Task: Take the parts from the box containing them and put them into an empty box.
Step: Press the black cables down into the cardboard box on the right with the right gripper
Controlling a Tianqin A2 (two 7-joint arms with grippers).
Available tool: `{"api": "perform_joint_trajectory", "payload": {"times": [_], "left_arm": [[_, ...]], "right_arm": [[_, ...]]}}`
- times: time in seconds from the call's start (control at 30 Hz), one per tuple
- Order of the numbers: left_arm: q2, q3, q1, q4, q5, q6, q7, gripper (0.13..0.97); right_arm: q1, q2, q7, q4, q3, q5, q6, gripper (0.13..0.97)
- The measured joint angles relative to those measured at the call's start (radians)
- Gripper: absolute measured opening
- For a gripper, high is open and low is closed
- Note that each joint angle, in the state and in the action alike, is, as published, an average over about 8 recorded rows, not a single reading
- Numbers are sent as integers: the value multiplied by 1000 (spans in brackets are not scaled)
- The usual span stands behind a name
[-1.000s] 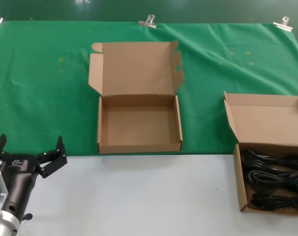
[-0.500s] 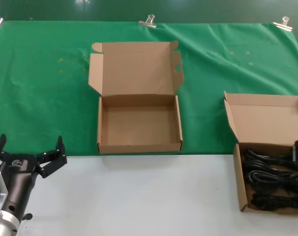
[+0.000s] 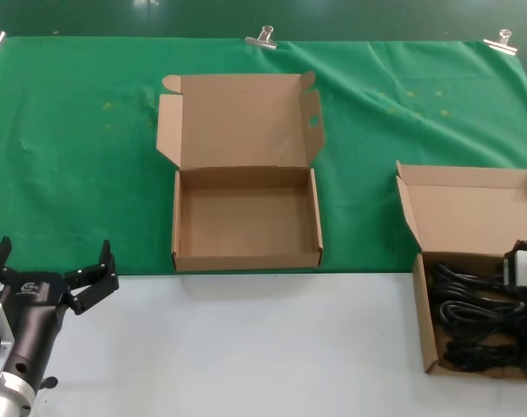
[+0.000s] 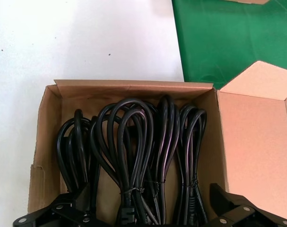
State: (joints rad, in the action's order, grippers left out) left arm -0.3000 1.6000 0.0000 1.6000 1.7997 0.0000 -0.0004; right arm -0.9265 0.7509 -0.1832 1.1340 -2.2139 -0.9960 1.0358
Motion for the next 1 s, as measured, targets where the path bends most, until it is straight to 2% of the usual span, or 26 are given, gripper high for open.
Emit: {"api": "perform_joint_trajectory", "payload": {"times": [0.13, 0.43, 0.7, 0.73, 1.0], "left_arm": [[0, 0, 0, 0, 0, 0, 0, 966], [0, 0, 0, 0, 0, 0, 0, 966], [0, 0, 0, 0, 0, 0, 0, 966], [0, 0, 0, 0, 0, 0, 0, 966], [0, 0, 0, 0, 0, 0, 0, 966]], "right_arm": [[9, -3, 6, 8, 18, 7, 8, 904], [33, -1, 9, 39, 50, 22, 28, 780], [52, 6, 9, 62, 74, 27, 42, 592], [54, 7, 9, 64, 77, 27, 43, 592], [69, 11, 11, 73, 95, 28, 50, 385]]}}
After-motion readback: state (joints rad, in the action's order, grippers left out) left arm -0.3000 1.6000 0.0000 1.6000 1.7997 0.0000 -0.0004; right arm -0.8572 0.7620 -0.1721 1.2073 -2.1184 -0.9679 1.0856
